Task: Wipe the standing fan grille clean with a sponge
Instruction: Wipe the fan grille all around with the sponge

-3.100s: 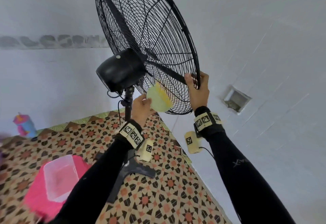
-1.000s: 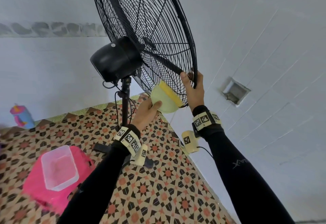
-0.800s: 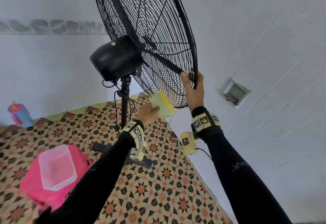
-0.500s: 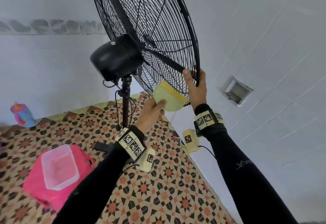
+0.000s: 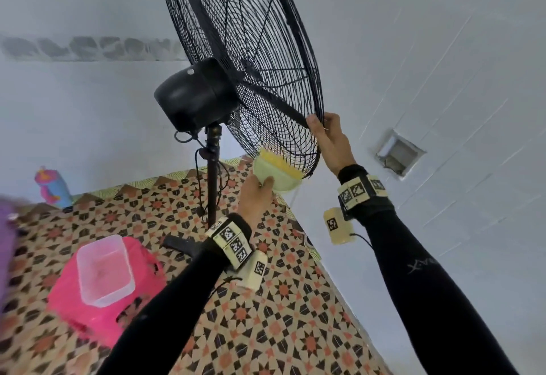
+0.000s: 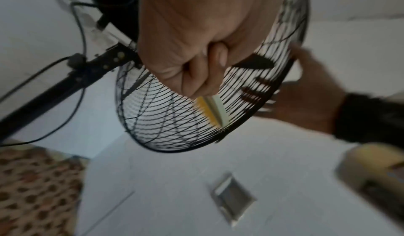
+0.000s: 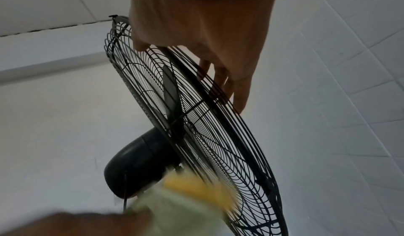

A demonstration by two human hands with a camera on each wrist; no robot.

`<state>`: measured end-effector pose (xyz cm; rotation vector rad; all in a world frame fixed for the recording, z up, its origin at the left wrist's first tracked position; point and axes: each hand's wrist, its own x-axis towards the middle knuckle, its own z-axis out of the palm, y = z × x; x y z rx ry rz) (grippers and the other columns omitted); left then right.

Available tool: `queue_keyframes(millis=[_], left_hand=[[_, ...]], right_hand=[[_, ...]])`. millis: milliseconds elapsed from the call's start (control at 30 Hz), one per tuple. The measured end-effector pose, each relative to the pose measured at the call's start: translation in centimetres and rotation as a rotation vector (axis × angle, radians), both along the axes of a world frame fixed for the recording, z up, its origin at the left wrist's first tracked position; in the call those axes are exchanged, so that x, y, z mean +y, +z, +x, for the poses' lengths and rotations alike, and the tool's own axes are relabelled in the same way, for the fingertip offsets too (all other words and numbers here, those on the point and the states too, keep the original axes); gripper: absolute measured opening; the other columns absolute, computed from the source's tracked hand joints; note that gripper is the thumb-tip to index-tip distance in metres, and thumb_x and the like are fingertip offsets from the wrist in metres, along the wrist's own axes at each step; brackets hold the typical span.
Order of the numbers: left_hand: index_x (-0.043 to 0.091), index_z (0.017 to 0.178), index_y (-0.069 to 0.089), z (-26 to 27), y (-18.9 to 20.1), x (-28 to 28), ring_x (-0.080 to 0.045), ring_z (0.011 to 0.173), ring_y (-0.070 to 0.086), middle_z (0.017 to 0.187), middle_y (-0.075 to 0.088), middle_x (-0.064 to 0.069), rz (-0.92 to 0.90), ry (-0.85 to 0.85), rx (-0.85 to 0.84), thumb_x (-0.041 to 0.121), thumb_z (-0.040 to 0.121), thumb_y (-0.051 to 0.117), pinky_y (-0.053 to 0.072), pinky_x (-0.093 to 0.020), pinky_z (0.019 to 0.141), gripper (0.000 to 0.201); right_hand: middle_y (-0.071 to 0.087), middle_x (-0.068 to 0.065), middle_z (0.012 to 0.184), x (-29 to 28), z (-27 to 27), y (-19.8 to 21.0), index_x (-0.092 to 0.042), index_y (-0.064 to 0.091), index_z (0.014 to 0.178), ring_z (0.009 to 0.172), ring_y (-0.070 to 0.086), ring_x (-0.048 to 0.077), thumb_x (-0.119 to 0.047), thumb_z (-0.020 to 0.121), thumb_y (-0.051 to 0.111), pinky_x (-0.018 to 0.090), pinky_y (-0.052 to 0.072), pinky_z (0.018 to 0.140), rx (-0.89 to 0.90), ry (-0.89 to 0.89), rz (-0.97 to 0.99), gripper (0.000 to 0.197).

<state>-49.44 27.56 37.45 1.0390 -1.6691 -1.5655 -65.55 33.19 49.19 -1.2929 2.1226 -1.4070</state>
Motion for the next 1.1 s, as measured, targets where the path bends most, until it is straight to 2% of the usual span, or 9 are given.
queue_keyframes(millis=[133,233,300,367,500,600,700,833,1100], left_hand=[[-0.005,0.133,0.051,-1.9,-0.6,0.3,-0.031,0.09,0.07,0.113,0.07,-0.021,0.044,0.052,-0.147,0.021,0.108,0.049,0.063,-0.047,0.079,0.036],[0.008,0.122,0.052,-2.1,1.8,2.1,-0.014,0.064,0.06,0.094,0.067,-0.009,-0.005,0.082,-0.001,0.016,0.11,0.046,0.049,-0.021,0.05,0.016],[0.014,0.109,0.054,-1.4,3.4,3.8,-0.005,0.051,0.048,0.081,0.06,-0.002,0.01,0.153,0.128,0.018,0.111,0.046,0.039,-0.017,0.044,0.009],[0.018,0.093,0.051,-1.3,3.0,5.0,-0.005,0.048,0.047,0.074,0.057,0.001,0.01,0.245,0.2,0.023,0.111,0.048,0.039,-0.021,0.049,0.019],[0.002,0.089,0.058,-4.3,-3.6,5.4,-0.032,0.058,0.059,0.081,0.062,-0.021,0.116,0.297,0.064,0.042,0.104,0.054,0.053,-0.04,0.059,0.043],[-0.002,0.106,0.06,-6.9,-8.3,4.0,-0.036,0.062,0.061,0.086,0.064,-0.022,0.231,0.275,0.005,0.057,0.089,0.055,0.057,-0.059,0.068,0.062],[0.005,0.099,0.057,-7.1,-1.7,7.2,-0.014,0.045,0.043,0.069,0.055,-0.005,0.202,0.318,0.161,0.027,0.106,0.052,0.039,-0.03,0.046,0.024],[0.011,0.098,0.05,-5.8,2.8,9.2,-0.007,0.042,0.032,0.056,0.046,0.01,0.072,0.369,0.354,0.021,0.11,0.049,0.027,-0.023,0.042,0.016],[0.011,0.089,0.057,-8.6,-2.4,8.0,-0.009,0.042,0.038,0.068,0.051,-0.001,0.28,0.452,0.128,0.018,0.107,0.052,0.03,-0.024,0.046,0.02]], right_hand=[[0.066,-0.008,0.118,0.2,-0.8,-0.2,-0.025,0.045,0.123,0.103,0.065,0.011,-0.087,0.078,0.045,0.031,0.048,0.09,0.067,0.015,-0.021,0.077],[0.065,-0.005,0.117,0.0,-1.9,0.1,-0.025,0.044,0.121,0.1,0.064,0.014,-0.083,0.081,0.047,0.038,0.051,0.094,0.092,0.066,-0.005,0.07],[0.064,-0.002,0.121,-0.4,-2.4,0.6,-0.026,0.042,0.12,0.103,0.064,0.02,-0.084,0.081,0.049,0.04,0.051,0.095,0.102,0.105,0.004,0.07],[0.062,0.0,0.123,-0.7,-2.7,0.9,-0.025,0.042,0.122,0.104,0.063,0.021,-0.082,0.082,0.052,0.036,0.05,0.092,0.108,0.144,0.005,0.071],[0.057,0.001,0.124,-0.3,-2.8,0.5,-0.025,0.041,0.121,0.108,0.059,0.022,-0.082,0.078,0.059,0.033,0.047,0.091,0.085,0.206,0.022,0.073],[0.056,0.002,0.125,0.0,-3.0,0.5,-0.026,0.041,0.119,0.11,0.057,0.022,-0.083,0.077,0.06,0.034,0.046,0.093,0.084,0.236,0.031,0.074],[0.056,0.004,0.126,-0.2,-3.6,1.2,-0.024,0.04,0.12,0.11,0.057,0.023,-0.083,0.077,0.059,0.034,0.046,0.094,0.093,0.24,0.037,0.075],[0.057,0.003,0.122,-0.8,-4.3,1.9,-0.021,0.043,0.12,0.108,0.058,0.023,-0.086,0.075,0.056,0.036,0.048,0.092,0.112,0.247,0.056,0.08],[0.054,0.002,0.123,0.0,-3.9,1.3,-0.023,0.041,0.119,0.109,0.056,0.023,-0.085,0.075,0.059,0.032,0.043,0.089,0.088,0.272,0.057,0.077]])
